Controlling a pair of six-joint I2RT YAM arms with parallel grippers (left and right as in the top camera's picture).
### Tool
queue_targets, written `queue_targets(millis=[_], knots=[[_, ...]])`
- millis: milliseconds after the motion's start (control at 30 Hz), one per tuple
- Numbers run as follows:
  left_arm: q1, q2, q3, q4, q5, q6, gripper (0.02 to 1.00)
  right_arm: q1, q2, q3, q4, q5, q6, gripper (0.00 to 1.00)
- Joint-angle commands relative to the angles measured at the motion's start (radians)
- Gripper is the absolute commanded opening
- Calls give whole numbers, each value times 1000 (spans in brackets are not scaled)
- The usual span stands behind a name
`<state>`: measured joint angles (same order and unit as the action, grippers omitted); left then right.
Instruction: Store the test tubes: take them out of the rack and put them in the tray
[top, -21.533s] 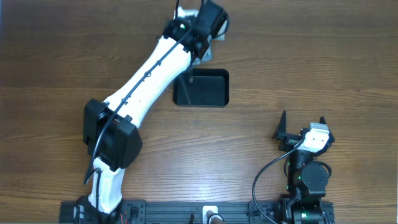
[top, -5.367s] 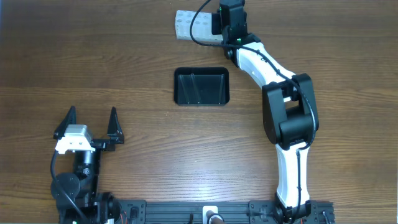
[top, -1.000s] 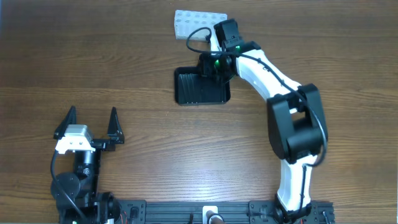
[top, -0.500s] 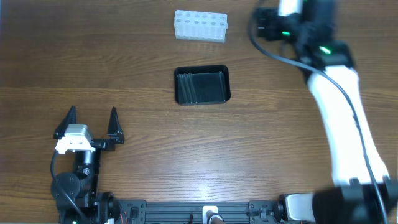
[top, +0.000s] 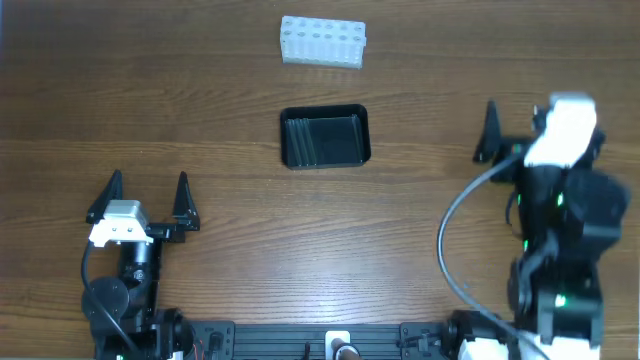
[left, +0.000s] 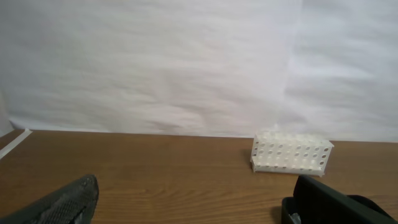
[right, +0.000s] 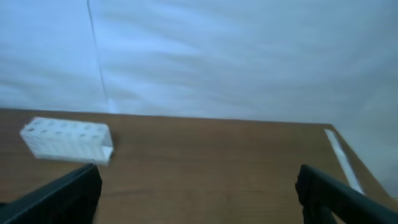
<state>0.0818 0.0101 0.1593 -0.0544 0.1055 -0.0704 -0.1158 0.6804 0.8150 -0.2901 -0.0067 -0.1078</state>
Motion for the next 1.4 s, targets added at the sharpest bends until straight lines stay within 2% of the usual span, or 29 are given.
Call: queue_targets(millis=[33,400,533,633,767,833,1133,1400], knots=[[5,-7,-7,5,11,14,998,-14,-75,-105,15,23,10,993],[5,-7,-7,5,11,14,998,-11,-298,-306,-36,22,34,993],[5,-7,-7,5,11,14,998,41,-367,-415,-16,39,40,993],[5,-7,-7,5,11,14,998,86,-386,-482,14,93,40,993],[5,-7,-7,5,11,14,998,142,-386,-546,49,219,71,991],[5,-7,-7,5,11,14,998,164,-386,-570,77,245,70,993],[5,-7,-7,5,11,14,998,178,-390,-721,405,253,46,993],[5,-7,-7,5,11,14,998,178,-515,-797,436,262,36,991]])
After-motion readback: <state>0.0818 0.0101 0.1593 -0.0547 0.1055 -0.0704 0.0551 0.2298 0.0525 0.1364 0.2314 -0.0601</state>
